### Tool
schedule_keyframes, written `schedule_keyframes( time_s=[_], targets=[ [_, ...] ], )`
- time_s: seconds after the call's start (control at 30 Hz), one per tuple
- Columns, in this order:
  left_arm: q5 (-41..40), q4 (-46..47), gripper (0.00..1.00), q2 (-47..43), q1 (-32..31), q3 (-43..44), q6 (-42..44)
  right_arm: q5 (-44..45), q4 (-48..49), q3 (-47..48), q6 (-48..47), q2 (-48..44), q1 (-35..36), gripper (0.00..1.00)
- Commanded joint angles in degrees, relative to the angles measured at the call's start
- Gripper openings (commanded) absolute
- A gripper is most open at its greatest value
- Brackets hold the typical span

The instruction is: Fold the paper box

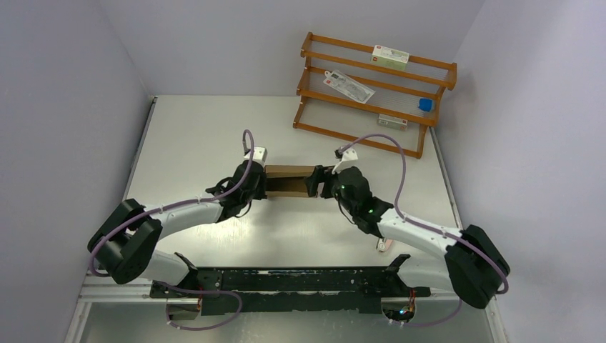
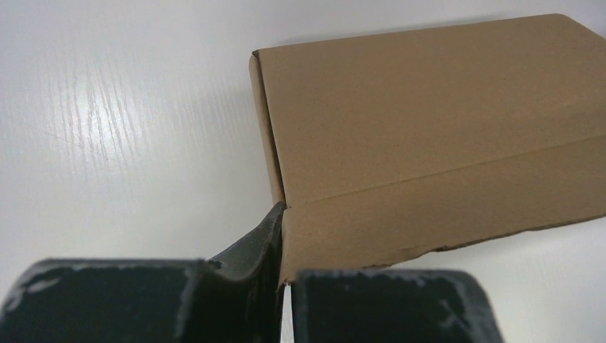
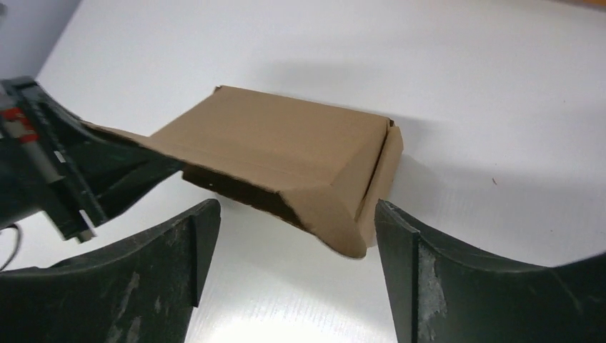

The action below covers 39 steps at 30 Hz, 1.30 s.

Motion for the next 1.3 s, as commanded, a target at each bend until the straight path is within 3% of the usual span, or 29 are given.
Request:
schedule_keyframes(
  time_s=[0.0,0.2,0.53,0.83,1.27],
  targets=[
    [-1.03,-0.22,0.1,1.02,-0.72,0.71,0.3,-0.29,-3.19,-0.97,2.42,-6.56,0.22,0.88],
    [-0.89,-0.39,0.12,0.84,-1.06,0.67,0.54,3.2,-7.67,4.6,3.02,-8.32,-0.58,0.95],
    [0.11,-0.59,0.23,-3.02,-1.09,-0.77,0.67,0.93,-10.95,14.77,2.08,3.22,-3.15,0.91],
    [0.48,-1.75,0.41,-6.05,-1.09,-0.79,0.03,-0.2,-15.36,20.61,-3.04,3.67,-4.5,0.93],
    [3.75,-8.93,0.57,-21.06,1.22,-1.4,-2.02,-3.74,-21.79,34.25,-9.47,15.45,-5.98,0.84]
  ],
)
